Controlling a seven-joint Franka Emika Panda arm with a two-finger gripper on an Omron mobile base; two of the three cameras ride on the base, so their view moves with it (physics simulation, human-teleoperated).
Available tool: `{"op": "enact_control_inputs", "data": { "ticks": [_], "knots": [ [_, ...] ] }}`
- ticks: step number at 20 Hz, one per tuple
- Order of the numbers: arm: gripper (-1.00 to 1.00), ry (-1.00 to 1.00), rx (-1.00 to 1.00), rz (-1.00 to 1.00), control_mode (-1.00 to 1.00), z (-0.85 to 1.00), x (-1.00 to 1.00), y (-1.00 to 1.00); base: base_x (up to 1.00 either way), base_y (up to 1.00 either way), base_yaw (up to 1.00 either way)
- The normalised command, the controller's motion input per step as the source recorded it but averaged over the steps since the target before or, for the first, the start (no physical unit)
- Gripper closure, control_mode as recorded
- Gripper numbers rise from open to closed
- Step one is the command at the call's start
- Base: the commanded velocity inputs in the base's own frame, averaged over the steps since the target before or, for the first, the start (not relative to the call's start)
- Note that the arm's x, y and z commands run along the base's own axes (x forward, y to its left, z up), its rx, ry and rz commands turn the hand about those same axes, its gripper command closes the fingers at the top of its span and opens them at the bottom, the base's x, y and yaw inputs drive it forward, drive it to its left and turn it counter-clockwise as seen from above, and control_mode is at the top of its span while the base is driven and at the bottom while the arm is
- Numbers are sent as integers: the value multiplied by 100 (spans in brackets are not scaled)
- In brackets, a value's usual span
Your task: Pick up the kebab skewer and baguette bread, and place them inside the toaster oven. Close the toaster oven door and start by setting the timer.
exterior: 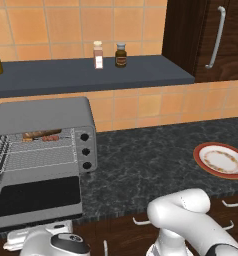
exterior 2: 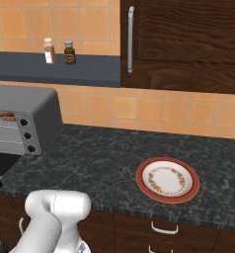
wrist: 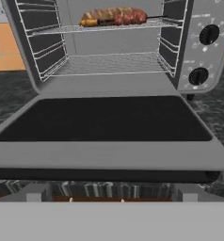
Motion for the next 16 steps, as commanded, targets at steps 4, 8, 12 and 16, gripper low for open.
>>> {"op": "enact_control_inputs", "data": {
  "ticks": [4,8,12,16],
  "knots": [
    [-100,0,0,2,-100,-36,0,0,0,0,0],
    [-100,0,0,1,-100,-36,7,0,0,0,0],
    [-100,-2,0,2,-100,-29,25,0,0,0,0],
    [-100,-4,0,4,-100,-29,25,0,0,0,0]
  ]
}}
